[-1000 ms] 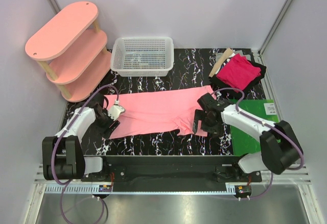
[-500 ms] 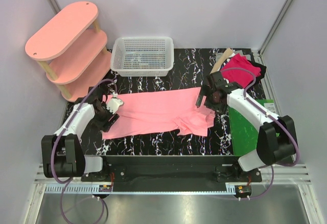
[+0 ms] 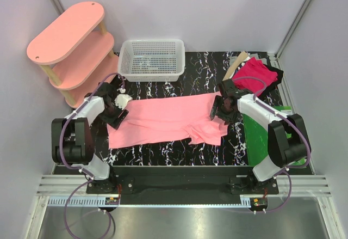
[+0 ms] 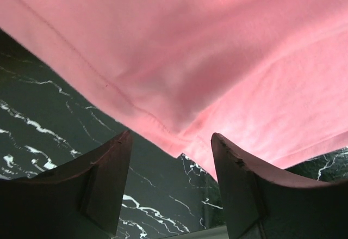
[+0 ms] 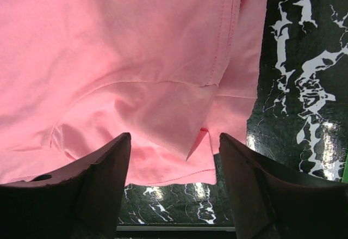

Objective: Fold and stack the t-shirts
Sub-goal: Fold the tshirt

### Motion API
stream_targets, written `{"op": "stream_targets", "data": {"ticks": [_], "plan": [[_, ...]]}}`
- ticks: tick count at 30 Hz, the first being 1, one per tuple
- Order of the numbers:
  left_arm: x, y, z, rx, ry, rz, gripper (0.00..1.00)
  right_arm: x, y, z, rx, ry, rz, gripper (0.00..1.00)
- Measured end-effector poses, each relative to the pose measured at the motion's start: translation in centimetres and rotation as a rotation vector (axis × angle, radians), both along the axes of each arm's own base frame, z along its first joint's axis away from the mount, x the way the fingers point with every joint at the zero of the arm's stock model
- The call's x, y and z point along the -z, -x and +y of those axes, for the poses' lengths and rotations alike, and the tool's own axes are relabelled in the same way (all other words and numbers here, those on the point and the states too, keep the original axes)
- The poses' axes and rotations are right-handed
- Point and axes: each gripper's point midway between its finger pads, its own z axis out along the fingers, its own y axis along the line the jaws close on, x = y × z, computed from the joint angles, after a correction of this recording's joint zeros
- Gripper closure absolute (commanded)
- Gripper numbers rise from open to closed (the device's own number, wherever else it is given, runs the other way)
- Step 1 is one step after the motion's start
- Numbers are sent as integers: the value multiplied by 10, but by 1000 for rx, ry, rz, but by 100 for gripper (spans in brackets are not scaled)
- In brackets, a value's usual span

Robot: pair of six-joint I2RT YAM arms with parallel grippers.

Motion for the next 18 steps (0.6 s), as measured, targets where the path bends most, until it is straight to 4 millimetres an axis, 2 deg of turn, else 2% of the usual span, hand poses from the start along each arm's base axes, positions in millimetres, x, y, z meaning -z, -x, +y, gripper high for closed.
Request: {"op": "stream_targets", "data": {"ticks": [2, 8, 12, 13, 18], "plan": [[6, 0, 0, -4, 0, 19, 40, 2, 2, 1, -1, -5, 7, 35], [20, 1, 2, -10, -11, 55, 43, 1, 0, 5, 4, -30, 0, 41], [26, 0, 4, -12, -22, 57, 59, 3, -1, 7, 8, -43, -3, 52], [27, 1, 4, -11, -22, 58, 67, 3, -1, 8, 8, -48, -3, 53], [28, -3, 6, -8, -38, 49, 83, 6, -1, 14, 4, -73, 8, 56]]}}
